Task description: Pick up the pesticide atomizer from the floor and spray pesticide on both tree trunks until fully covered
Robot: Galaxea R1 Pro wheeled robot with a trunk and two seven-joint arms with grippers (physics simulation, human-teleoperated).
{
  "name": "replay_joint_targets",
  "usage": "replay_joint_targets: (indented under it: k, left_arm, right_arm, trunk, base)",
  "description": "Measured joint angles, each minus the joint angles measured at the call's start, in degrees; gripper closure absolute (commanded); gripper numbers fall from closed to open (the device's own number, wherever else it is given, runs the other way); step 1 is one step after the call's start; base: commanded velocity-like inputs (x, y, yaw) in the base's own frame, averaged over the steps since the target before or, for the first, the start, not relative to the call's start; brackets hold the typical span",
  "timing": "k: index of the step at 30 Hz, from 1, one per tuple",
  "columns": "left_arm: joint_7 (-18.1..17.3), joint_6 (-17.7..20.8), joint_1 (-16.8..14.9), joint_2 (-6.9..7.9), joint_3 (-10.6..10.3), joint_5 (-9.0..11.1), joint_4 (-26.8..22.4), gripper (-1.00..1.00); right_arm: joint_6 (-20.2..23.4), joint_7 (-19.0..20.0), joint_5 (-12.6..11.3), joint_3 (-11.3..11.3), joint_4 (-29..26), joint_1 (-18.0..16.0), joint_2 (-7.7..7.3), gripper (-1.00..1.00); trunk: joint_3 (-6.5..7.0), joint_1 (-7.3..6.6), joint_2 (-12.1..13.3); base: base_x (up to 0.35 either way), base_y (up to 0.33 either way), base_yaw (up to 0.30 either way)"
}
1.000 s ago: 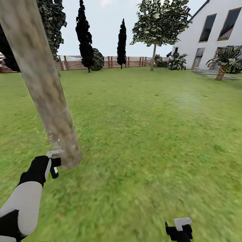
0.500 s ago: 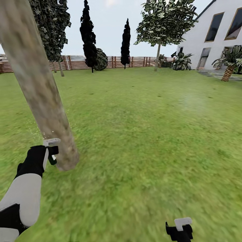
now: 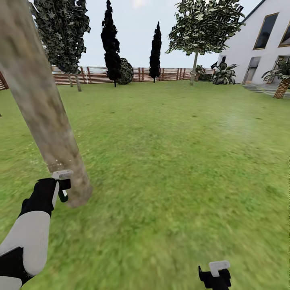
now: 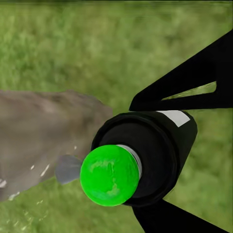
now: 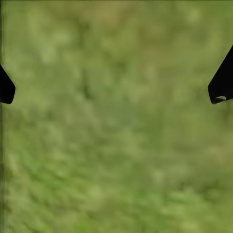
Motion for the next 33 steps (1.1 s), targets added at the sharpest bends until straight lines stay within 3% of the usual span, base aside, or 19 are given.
replay_joint_targets:
  k: [7, 10, 17, 18, 21, 24, 28, 33]
  left_arm:
    - [0.02, 0.16, 0.05, 0.11, 0.23, -0.17, 0.36, 1.00]
    - [1.03, -0.37, 1.67, 0.96, 0.51, -0.34, 4.02, 1.00]
    - [2.54, -0.62, 2.37, 1.00, 0.84, -0.47, 4.08, 1.00]
    - [2.54, -0.90, 2.67, 1.00, 1.60, -0.42, 3.90, 1.00]
    - [2.96, -7.03, 3.02, 0.89, 4.15, -0.49, 4.31, 1.00]
    - [3.89, -9.33, 6.86, 0.98, 6.36, -0.59, 4.28, 1.00]
    - [3.94, -13.46, 8.56, 1.27, 11.82, -0.64, 4.07, 1.00]
    - [3.97, -14.13, 9.64, 1.62, 12.79, -0.38, 4.51, 1.00]
  right_arm:
    - [0.03, 0.00, 0.00, 0.00, 0.02, 0.02, 0.13, -1.00]
    - [0.01, 0.01, 0.07, 0.07, 0.05, 0.01, 0.17, -1.00]
    - [0.00, 0.01, 0.09, 0.07, 0.05, 0.01, 0.17, -1.00]
    - [0.00, 0.01, 0.08, 0.02, 0.04, 0.05, 0.12, -1.00]
    - [0.00, 0.08, 0.10, 0.08, 0.04, 0.00, 0.15, -1.00]
    - [0.00, 0.09, 0.14, 0.09, 0.05, 0.03, 0.17, -1.00]
    - [0.00, 0.10, 0.16, 0.08, 0.06, 0.03, 0.17, -1.00]
    - [0.01, 0.09, 0.15, 0.08, 0.07, -0.01, 0.17, -1.00]
  trunk:
    - [0.00, 0.00, 0.00]
    - [0.00, 0.00, 0.00]
    - [0.00, -0.01, 0.00]
    - [0.00, -0.01, 0.00]
    - [0.00, -0.01, 0.00]
    - [-0.01, -0.01, 0.00]
    - [0.00, -0.02, 0.00]
    - [-0.16, -0.02, 0.00]
  base:
    - [0.094, -0.264, 0.174]
    - [0.112, -0.264, 0.276]
    - [0.173, -0.239, 0.172]
    - [0.182, -0.235, 0.009]
    - [0.182, -0.235, 0.002]
    - [0.241, -0.182, 0.000]
    - [0.314, -0.041, 0.000]
    - [0.335, -0.002, 0.077]
